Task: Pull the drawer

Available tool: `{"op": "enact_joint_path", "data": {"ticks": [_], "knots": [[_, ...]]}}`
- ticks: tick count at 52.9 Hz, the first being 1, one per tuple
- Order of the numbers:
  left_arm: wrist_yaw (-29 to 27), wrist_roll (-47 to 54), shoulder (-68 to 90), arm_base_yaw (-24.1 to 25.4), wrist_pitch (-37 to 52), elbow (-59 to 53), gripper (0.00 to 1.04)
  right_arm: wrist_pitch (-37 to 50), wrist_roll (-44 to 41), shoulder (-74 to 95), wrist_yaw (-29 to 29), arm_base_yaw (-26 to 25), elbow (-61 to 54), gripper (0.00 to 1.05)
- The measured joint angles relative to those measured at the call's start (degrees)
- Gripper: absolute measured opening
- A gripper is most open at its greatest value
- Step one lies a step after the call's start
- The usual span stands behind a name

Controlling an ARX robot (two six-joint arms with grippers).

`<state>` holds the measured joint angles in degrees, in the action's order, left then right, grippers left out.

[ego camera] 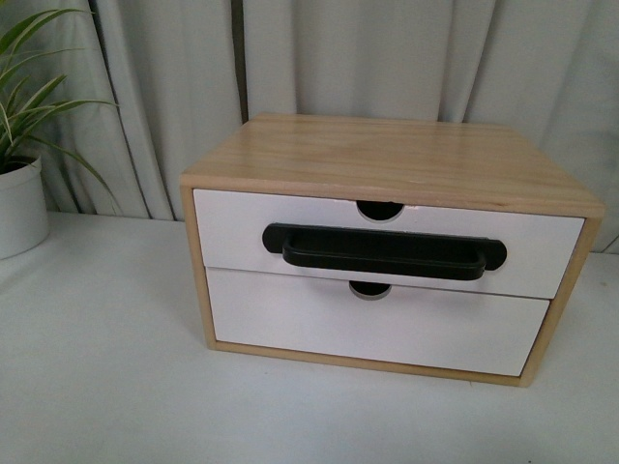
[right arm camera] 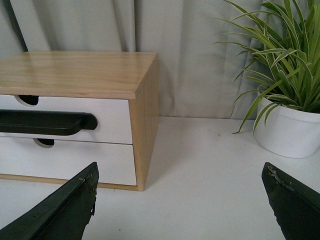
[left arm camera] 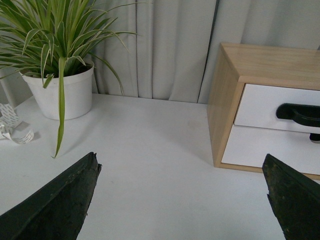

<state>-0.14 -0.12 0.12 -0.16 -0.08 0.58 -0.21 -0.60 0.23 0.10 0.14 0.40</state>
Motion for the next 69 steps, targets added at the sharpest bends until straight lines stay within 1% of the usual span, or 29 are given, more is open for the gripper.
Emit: {"op": "enact_joint_path", "data": {"ticks": [55,56,58,59,61,62,63,65,67,69], "knots": [[0.00,0.00,0.00,0.00,0.00,0.00,0.99,0.00,0.02,0.00,0.00,0.00,0.00,0.96],[-0.61,0.02,0.07,-0.09,-0.02,0.00,0.99,-0.20,0.11,0.15,-0.72,-0.17,0.02,0.96],[-12.81,0.90,2.56,-4.04,-0.46,0.44,0.99,-6.43,1.95,3.63,-10.14,-3.15,2.43,0.96],[-21.22,1.16,5.16,-7.39,-0.66,0.96,0.99,-8.68,2.36,6.32,-14.58,-4.37,3.61,0.96],[-33.79,2.21,9.66,-13.05,-0.61,1.60,0.99,-9.84,2.54,9.99,-18.82,-5.35,4.72,0.96],[-34.53,2.32,10.23,-13.81,-0.50,1.64,0.99,-10.08,2.49,11.28,-20.09,-5.44,5.14,0.96],[-37.75,2.89,11.32,-15.04,-0.07,1.77,0.99,-10.43,2.29,12.57,-21.20,-5.42,5.64,0.96],[-39.34,3.76,13.55,-16.17,1.49,2.21,0.99,-10.62,1.73,14.34,-22.51,-5.31,6.47,0.96],[-38.86,4.81,15.26,-16.22,3.13,2.71,0.99,-10.34,0.22,16.59,-24.33,-5.14,7.63,0.96],[-35.08,7.23,19.17,-15.85,7.06,4.15,0.99,-10.27,-2.01,19.61,-26.10,-4.70,9.22,0.96]]}}
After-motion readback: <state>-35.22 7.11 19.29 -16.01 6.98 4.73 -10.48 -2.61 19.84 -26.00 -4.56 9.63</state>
